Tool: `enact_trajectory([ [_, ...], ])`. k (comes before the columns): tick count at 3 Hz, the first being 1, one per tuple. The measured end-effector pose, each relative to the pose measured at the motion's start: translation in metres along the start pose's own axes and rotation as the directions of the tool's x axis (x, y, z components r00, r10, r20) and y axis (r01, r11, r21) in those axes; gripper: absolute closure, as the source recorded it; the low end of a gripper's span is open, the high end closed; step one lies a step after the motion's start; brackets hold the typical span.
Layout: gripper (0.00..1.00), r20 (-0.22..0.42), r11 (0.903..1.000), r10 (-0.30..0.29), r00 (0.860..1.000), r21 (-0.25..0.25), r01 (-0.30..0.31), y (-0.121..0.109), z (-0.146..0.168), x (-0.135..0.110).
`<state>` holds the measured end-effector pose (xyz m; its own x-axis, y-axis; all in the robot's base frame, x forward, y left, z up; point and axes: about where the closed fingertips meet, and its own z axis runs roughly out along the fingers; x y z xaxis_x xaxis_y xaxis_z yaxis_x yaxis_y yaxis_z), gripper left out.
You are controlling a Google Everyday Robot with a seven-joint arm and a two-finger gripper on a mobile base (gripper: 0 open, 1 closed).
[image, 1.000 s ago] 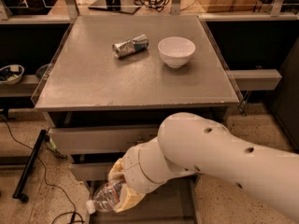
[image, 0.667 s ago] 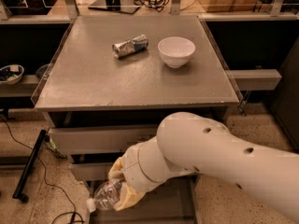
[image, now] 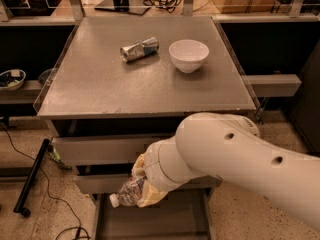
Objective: Place water bottle into bottom drawer
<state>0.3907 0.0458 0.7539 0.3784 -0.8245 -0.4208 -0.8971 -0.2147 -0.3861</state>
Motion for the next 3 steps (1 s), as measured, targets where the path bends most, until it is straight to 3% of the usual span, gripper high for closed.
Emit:
enact_trajectory([
  [1, 1.0, 0.003, 1.0, 0.004, 1.0, -0.003, -0.004, 0.002, 0.001, -0.001],
  [3, 1.0, 0.037, 0.9948, 0.099, 0.994, -0.03, -0.098, 0.03, 0.059, 0.015],
])
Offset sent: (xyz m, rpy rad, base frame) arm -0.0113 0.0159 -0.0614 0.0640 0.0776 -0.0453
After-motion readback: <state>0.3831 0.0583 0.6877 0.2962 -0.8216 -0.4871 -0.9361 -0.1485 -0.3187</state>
